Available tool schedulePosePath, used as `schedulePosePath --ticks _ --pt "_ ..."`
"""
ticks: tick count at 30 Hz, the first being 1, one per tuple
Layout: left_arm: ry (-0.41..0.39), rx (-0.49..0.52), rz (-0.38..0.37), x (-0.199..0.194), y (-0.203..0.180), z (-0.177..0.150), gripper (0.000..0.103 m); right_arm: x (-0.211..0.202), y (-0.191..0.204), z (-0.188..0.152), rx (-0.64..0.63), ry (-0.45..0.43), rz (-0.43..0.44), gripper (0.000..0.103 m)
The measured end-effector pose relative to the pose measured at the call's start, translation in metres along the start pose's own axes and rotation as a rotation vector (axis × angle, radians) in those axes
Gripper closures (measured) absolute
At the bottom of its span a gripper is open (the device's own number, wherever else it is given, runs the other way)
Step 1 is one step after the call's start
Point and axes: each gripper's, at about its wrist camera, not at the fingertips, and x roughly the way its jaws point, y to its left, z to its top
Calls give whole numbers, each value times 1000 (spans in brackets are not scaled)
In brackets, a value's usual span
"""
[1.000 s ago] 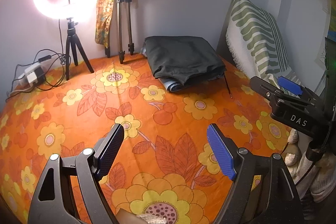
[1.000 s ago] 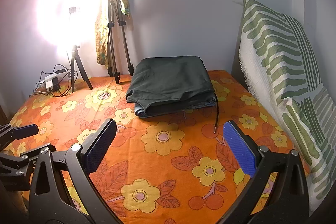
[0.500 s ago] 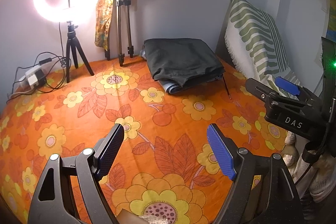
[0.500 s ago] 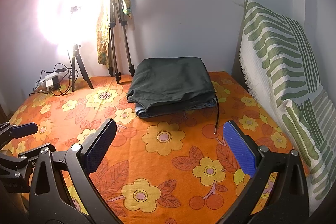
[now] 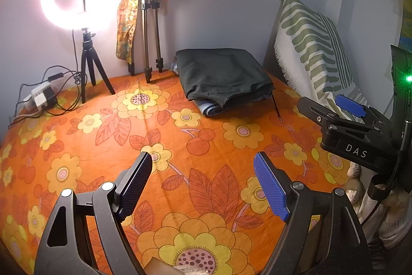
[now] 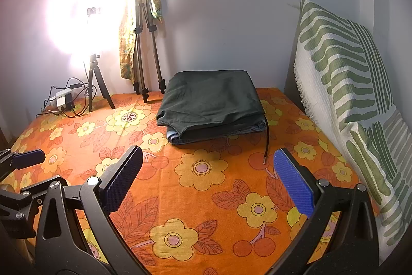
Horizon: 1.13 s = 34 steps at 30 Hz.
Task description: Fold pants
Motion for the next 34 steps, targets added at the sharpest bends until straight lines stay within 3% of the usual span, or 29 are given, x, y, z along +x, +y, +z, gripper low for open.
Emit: schedulePosePath --ticks 34 --pt "-21 15 7 -8 2 1 22 -1 5 -1 -3 2 0 0"
